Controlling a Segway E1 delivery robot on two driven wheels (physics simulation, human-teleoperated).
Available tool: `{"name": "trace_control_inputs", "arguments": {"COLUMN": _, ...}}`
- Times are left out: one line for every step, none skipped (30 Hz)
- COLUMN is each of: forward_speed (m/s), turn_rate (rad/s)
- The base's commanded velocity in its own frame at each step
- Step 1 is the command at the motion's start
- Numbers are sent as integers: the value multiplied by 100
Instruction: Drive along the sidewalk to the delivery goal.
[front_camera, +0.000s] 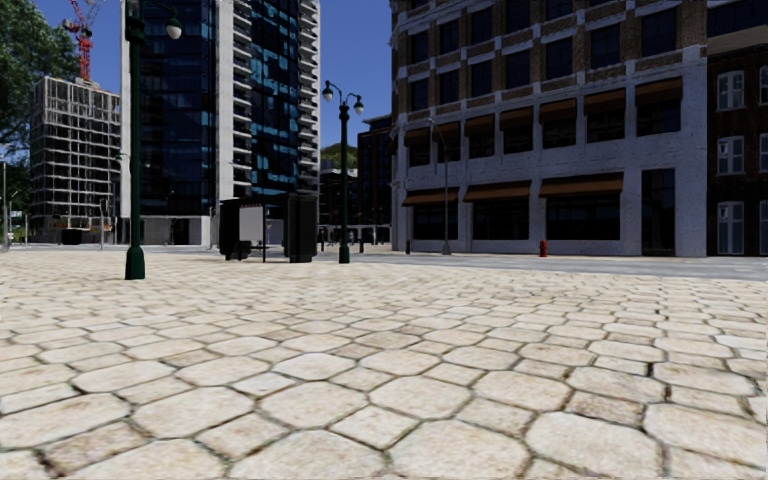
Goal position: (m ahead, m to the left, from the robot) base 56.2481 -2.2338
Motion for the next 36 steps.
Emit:
{"name": "trace_control_inputs", "arguments": {"forward_speed": 200, "turn_rate": 40}}
{"name": "trace_control_inputs", "arguments": {"forward_speed": 200, "turn_rate": 40}}
{"name": "trace_control_inputs", "arguments": {"forward_speed": 200, "turn_rate": 40}}
{"name": "trace_control_inputs", "arguments": {"forward_speed": 200, "turn_rate": 40}}
{"name": "trace_control_inputs", "arguments": {"forward_speed": 200, "turn_rate": 40}}
{"name": "trace_control_inputs", "arguments": {"forward_speed": 200, "turn_rate": 40}}
{"name": "trace_control_inputs", "arguments": {"forward_speed": 200, "turn_rate": 40}}
{"name": "trace_control_inputs", "arguments": {"forward_speed": 200, "turn_rate": 40}}
{"name": "trace_control_inputs", "arguments": {"forward_speed": 200, "turn_rate": 40}}
{"name": "trace_control_inputs", "arguments": {"forward_speed": 200, "turn_rate": 40}}
{"name": "trace_control_inputs", "arguments": {"forward_speed": 200, "turn_rate": 40}}
{"name": "trace_control_inputs", "arguments": {"forward_speed": 200, "turn_rate": 40}}
{"name": "trace_control_inputs", "arguments": {"forward_speed": 200, "turn_rate": 40}}
{"name": "trace_control_inputs", "arguments": {"forward_speed": 200, "turn_rate": 40}}
{"name": "trace_control_inputs", "arguments": {"forward_speed": 200, "turn_rate": 40}}
{"name": "trace_control_inputs", "arguments": {"forward_speed": 200, "turn_rate": 40}}
{"name": "trace_control_inputs", "arguments": {"forward_speed": 200, "turn_rate": 40}}
{"name": "trace_control_inputs", "arguments": {"forward_speed": 200, "turn_rate": 40}}
{"name": "trace_control_inputs", "arguments": {"forward_speed": 200, "turn_rate": 40}}
{"name": "trace_control_inputs", "arguments": {"forward_speed": 200, "turn_rate": 40}}
{"name": "trace_control_inputs", "arguments": {"forward_speed": 200, "turn_rate": 40}}
{"name": "trace_control_inputs", "arguments": {"forward_speed": 200, "turn_rate": 40}}
{"name": "trace_control_inputs", "arguments": {"forward_speed": 200, "turn_rate": 40}}
{"name": "trace_control_inputs", "arguments": {"forward_speed": 200, "turn_rate": 40}}
{"name": "trace_control_inputs", "arguments": {"forward_speed": 200, "turn_rate": 40}}
{"name": "trace_control_inputs", "arguments": {"forward_speed": 200, "turn_rate": 40}}
{"name": "trace_control_inputs", "arguments": {"forward_speed": 200, "turn_rate": 40}}
{"name": "trace_control_inputs", "arguments": {"forward_speed": 200, "turn_rate": 40}}
{"name": "trace_control_inputs", "arguments": {"forward_speed": 200, "turn_rate": 40}}
{"name": "trace_control_inputs", "arguments": {"forward_speed": 200, "turn_rate": 40}}
{"name": "trace_control_inputs", "arguments": {"forward_speed": 200, "turn_rate": 40}}
{"name": "trace_control_inputs", "arguments": {"forward_speed": 200, "turn_rate": 40}}
{"name": "trace_control_inputs", "arguments": {"forward_speed": 200, "turn_rate": 40}}
{"name": "trace_control_inputs", "arguments": {"forward_speed": 200, "turn_rate": 40}}
{"name": "trace_control_inputs", "arguments": {"forward_speed": 200, "turn_rate": 40}}
{"name": "trace_control_inputs", "arguments": {"forward_speed": 200, "turn_rate": 40}}
